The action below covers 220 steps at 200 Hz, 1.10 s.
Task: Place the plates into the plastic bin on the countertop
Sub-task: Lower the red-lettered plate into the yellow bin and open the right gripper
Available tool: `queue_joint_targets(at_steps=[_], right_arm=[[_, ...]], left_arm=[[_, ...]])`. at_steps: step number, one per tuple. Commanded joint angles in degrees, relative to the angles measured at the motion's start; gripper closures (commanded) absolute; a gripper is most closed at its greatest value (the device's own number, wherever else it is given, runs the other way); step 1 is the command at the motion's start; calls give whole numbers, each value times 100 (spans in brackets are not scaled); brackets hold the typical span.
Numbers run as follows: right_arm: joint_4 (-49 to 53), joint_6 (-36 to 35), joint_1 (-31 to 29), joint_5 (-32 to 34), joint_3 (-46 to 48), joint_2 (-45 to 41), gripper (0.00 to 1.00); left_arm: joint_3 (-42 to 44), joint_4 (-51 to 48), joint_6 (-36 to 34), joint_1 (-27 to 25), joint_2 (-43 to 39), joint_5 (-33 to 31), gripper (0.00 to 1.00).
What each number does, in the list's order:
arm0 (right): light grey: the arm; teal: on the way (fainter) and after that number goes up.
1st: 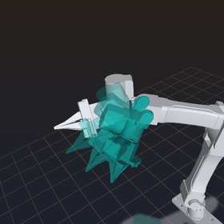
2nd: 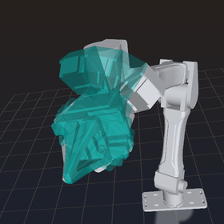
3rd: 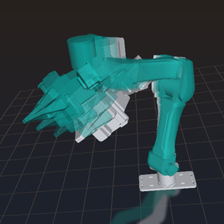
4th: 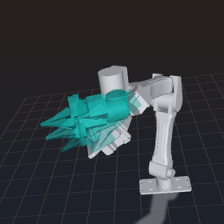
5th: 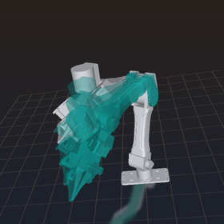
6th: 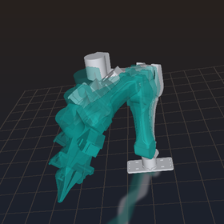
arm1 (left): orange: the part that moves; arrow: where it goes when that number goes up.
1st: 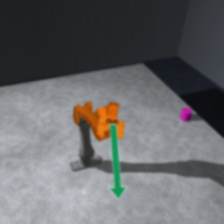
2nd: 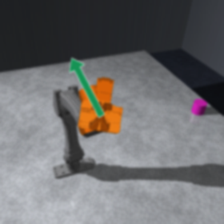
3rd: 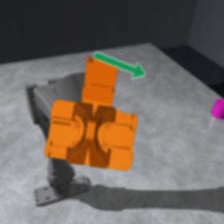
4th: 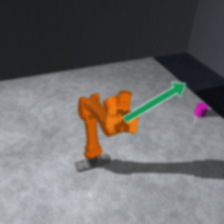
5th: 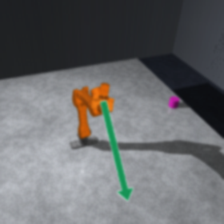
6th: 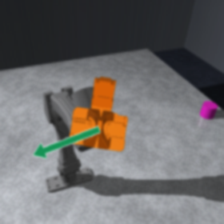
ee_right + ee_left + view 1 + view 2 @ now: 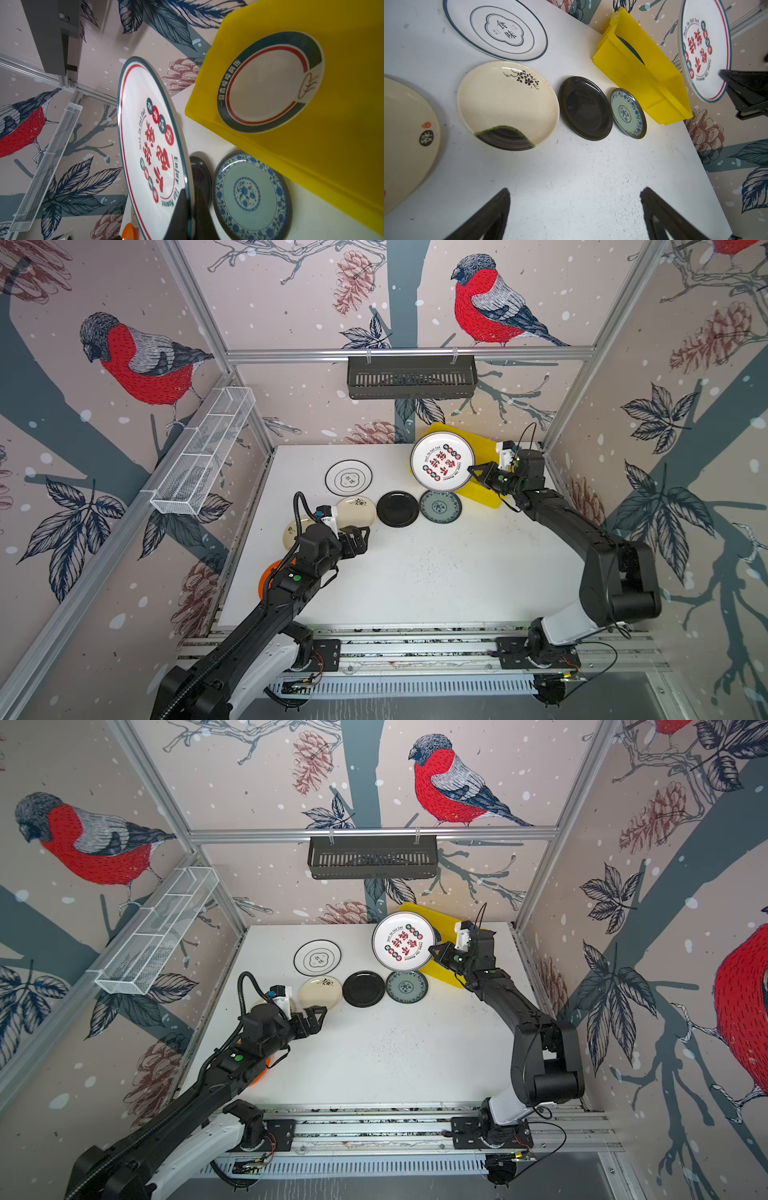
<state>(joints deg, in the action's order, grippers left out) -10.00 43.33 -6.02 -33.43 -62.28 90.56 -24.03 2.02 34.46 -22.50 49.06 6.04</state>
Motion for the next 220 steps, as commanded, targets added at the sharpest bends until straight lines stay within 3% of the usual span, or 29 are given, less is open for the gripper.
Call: queue_joint_targets(at_steps=[1, 96, 186, 220], right_arm=[[-345, 121, 180, 63, -324, 261, 100], [-248, 55, 330, 788, -1480, 1542, 100], [954, -197, 269, 1560, -3652, 3404, 100], [1535, -462, 40, 2035, -4237, 3746, 100]], left_arm=[[-93, 391, -118, 9, 114, 98, 3], [-587, 373, -253, 2, 482, 339, 3], [-910, 61, -431, 4, 449, 201, 3], [-945, 66, -423, 9, 490, 143, 3]])
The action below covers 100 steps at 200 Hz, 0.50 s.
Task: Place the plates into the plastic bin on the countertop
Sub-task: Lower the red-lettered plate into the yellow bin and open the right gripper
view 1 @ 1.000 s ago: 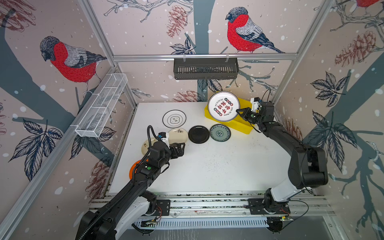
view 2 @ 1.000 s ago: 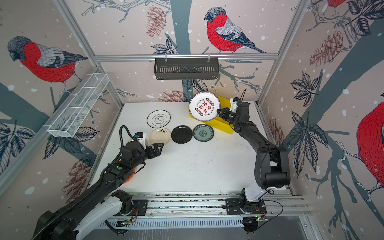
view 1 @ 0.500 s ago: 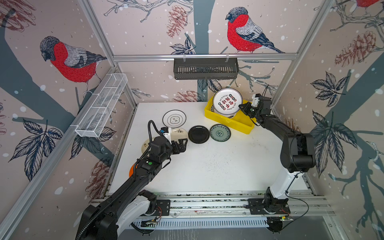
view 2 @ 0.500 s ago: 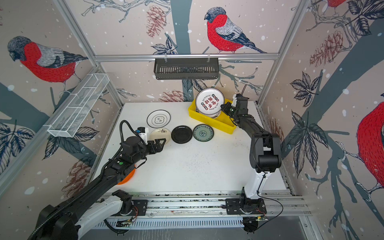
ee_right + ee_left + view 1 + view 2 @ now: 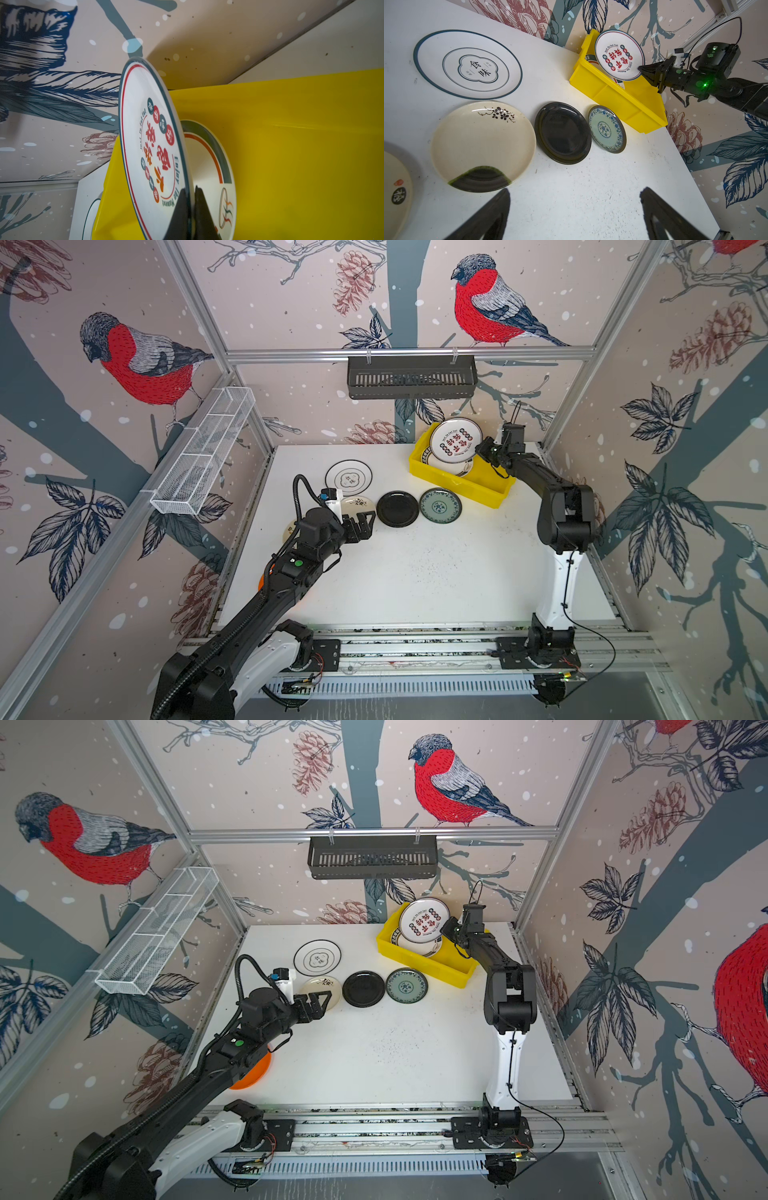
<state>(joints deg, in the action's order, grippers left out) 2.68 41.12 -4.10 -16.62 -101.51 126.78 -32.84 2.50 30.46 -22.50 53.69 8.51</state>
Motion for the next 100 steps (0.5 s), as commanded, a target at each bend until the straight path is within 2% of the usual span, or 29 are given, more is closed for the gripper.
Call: queue_joint_targets(at_steps=[1, 48, 68, 76, 87, 100], right_arm=[[286, -247, -162, 362, -328, 130, 100], [962, -337, -337, 938, -830, 581, 100], [1022, -321, -342, 883, -855, 670, 100], [1062, -332, -345, 802, -891, 711, 92], [1129, -361, -355, 740, -914, 718, 69], [1160, -449, -388, 779, -844, 629, 63]], left_arm=[[-64, 20, -22, 9, 32, -104, 3], [-228, 65, -140, 9, 275, -133, 3], [-334, 101, -231, 9, 382, -163, 3], [-382, 137, -280, 9, 434, -179, 3], [-444, 170, -316, 9, 528, -209, 3], [-557, 197, -397, 5, 669, -257, 3]])
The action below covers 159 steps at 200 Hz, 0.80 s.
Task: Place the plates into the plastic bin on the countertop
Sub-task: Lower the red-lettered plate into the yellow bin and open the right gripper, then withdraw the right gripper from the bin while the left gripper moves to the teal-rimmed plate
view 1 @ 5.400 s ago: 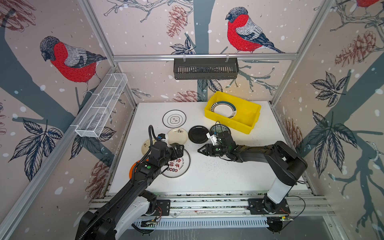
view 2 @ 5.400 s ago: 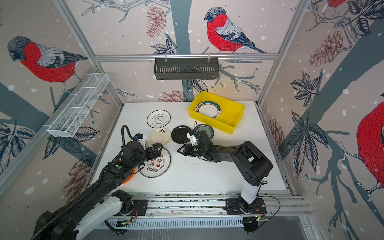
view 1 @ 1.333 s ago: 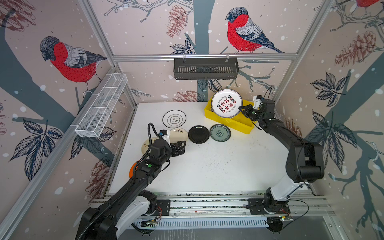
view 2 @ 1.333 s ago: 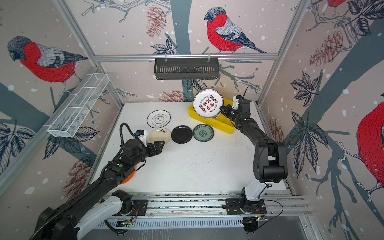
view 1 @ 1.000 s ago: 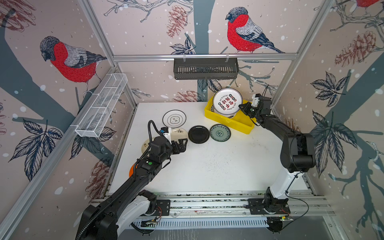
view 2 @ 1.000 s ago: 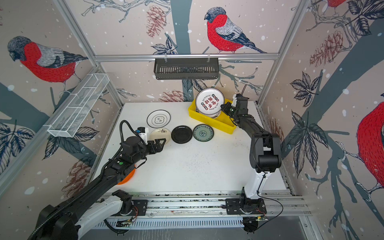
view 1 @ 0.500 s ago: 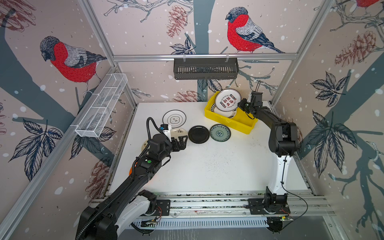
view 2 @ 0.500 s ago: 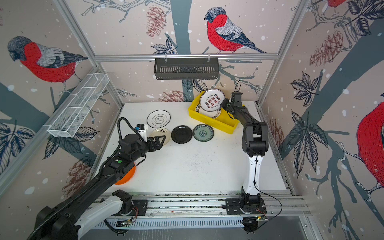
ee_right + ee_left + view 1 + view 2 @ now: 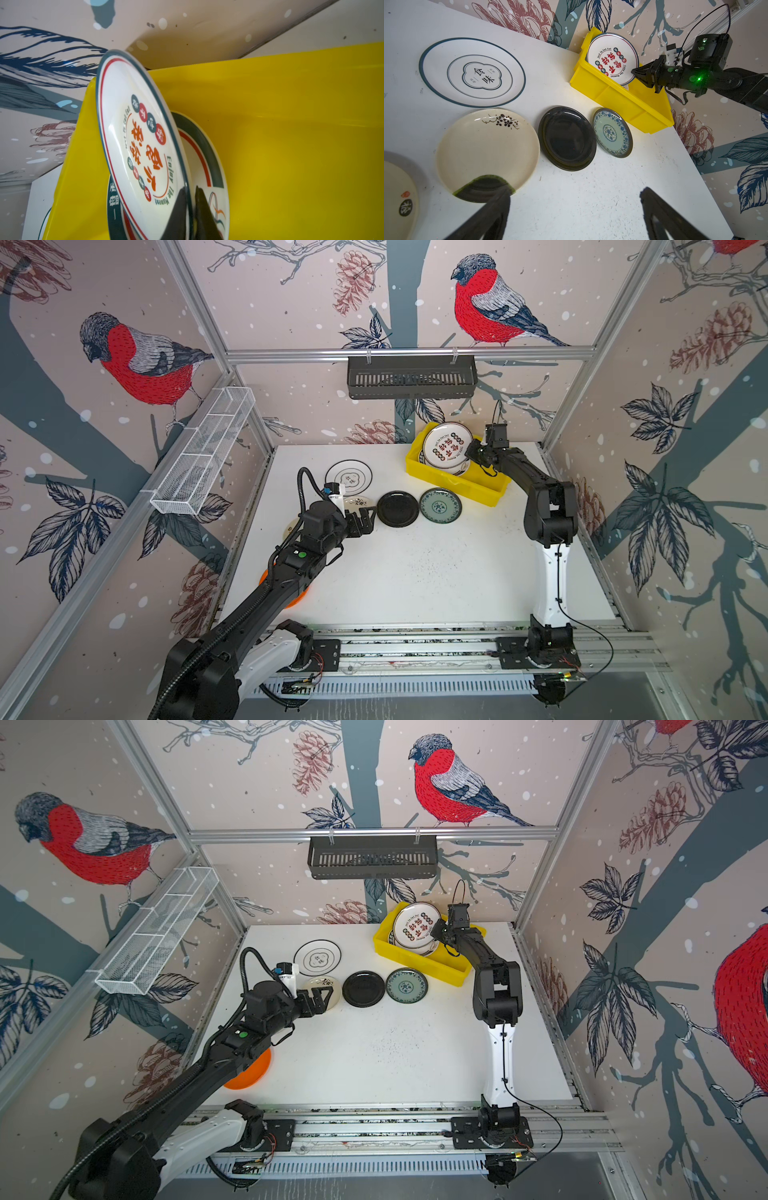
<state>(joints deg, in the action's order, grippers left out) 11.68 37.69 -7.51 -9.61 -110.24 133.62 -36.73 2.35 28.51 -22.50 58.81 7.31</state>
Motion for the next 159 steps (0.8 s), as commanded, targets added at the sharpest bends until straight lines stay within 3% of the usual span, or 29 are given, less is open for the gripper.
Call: queue_joint_targets(at_steps=[1, 55, 73, 123, 159], right_arm=[[258, -114, -48, 84, 41, -69, 63], [-131, 34, 56, -485, 767, -578, 65], [-214, 7, 50, -481, 1028, -836, 65], [-1253, -112, -13, -408, 2940, -2579, 36], [-2061, -247, -261, -525, 4435, -4099, 25]], left_arm=[[-176, 213, -208, 2, 171, -139, 3], [-516, 525, -301, 9, 790, -57, 3], [-593, 552, -377, 6, 893, -292, 3], [-1054, 925, -374, 261, 1551, -1030, 3], [-1228, 1512, -135, 711, 2083, -728, 3]])
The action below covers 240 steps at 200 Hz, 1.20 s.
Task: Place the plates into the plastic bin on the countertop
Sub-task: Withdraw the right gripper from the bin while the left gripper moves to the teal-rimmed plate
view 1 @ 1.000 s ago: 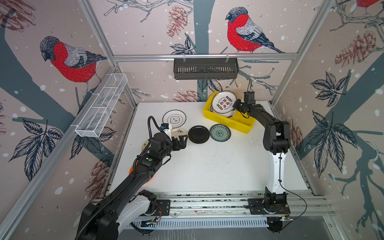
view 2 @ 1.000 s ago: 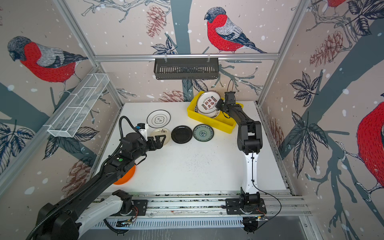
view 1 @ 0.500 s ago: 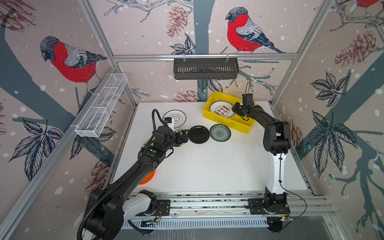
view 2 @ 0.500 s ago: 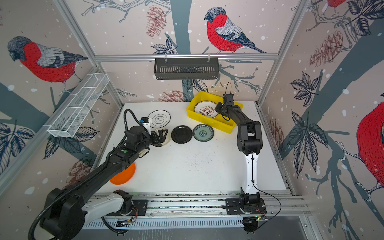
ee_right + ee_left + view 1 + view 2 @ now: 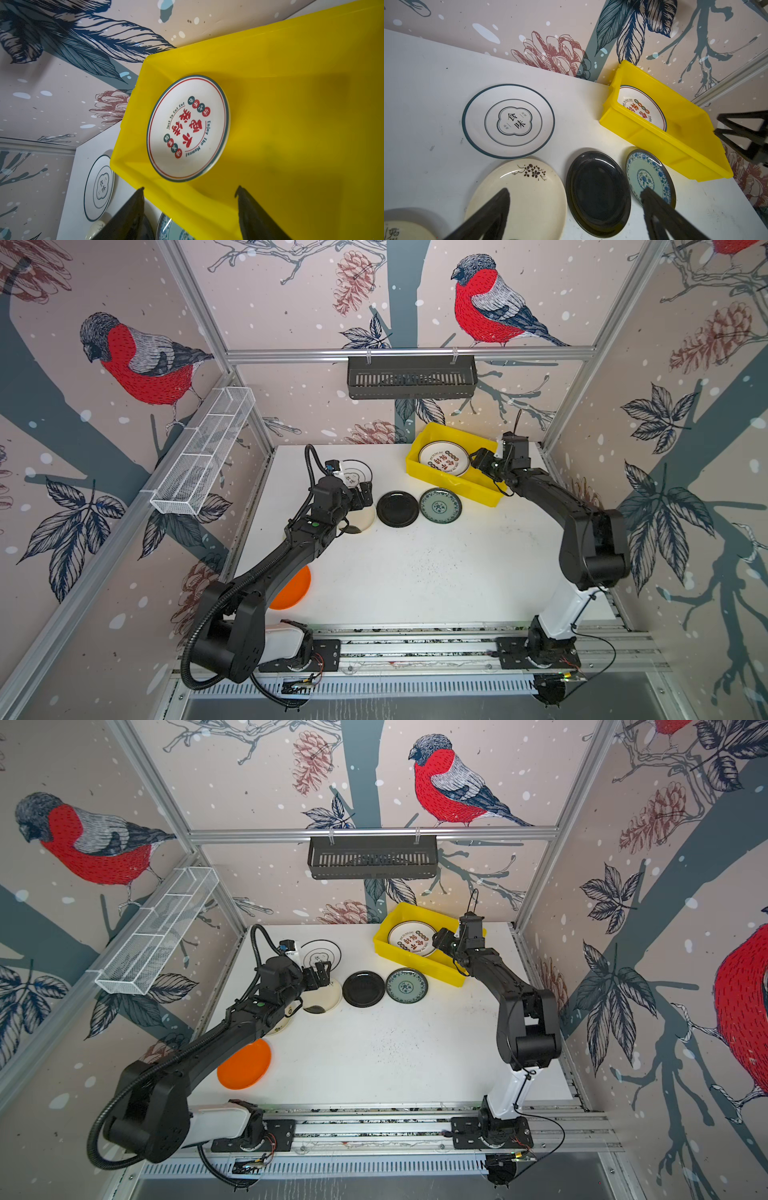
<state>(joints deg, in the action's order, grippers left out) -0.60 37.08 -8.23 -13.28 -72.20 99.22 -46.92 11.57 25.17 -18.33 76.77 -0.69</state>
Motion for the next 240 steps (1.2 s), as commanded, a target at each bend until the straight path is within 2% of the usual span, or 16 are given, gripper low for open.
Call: queue_joint_targets(at_steps=[1, 23, 43, 67, 107, 127, 173, 202, 219, 240], right_arm=[[-847, -193, -206, -162, 665, -694, 25], [-887, -288, -519, -307, 1101, -1237, 23], [-762, -383, -754, -502, 1309, -1501, 22], [-603, -523, -847, -971, 1562, -1882, 21], [-403, -897, -765, -1262, 2107, -2840, 16], [-376, -1005, -710, -1215, 2336, -3278, 9], [-292, -1344, -645, -1077, 2521, -3546, 7], [-372, -1415, -657, -856, 2704, -3639, 7], [-397, -1379, -653, -782, 2790, -3671, 7], [-413, -1337, -651, -760, 2864, -3712, 7]], left_arm=[[-229, 586, 208, 316, 312, 88, 3], [-564, 544, 427, 884, 845, 764, 3], [-592, 849, 530, 1194, 1193, 1344, 3], [-729, 991, 596, 1534, 1648, 1783, 10], [-1304, 856, 711, 2063, 2538, 2328, 23], [-1576, 625, 607, 2149, 2817, 2310, 27], [-2009, 183, 479, 2234, 3168, 2220, 37], [-2021, -53, 309, 2321, 3194, 2015, 37], [-2149, -315, 119, 2342, 3277, 1895, 32], [-2314, -627, -1, 2403, 3415, 1852, 32]])
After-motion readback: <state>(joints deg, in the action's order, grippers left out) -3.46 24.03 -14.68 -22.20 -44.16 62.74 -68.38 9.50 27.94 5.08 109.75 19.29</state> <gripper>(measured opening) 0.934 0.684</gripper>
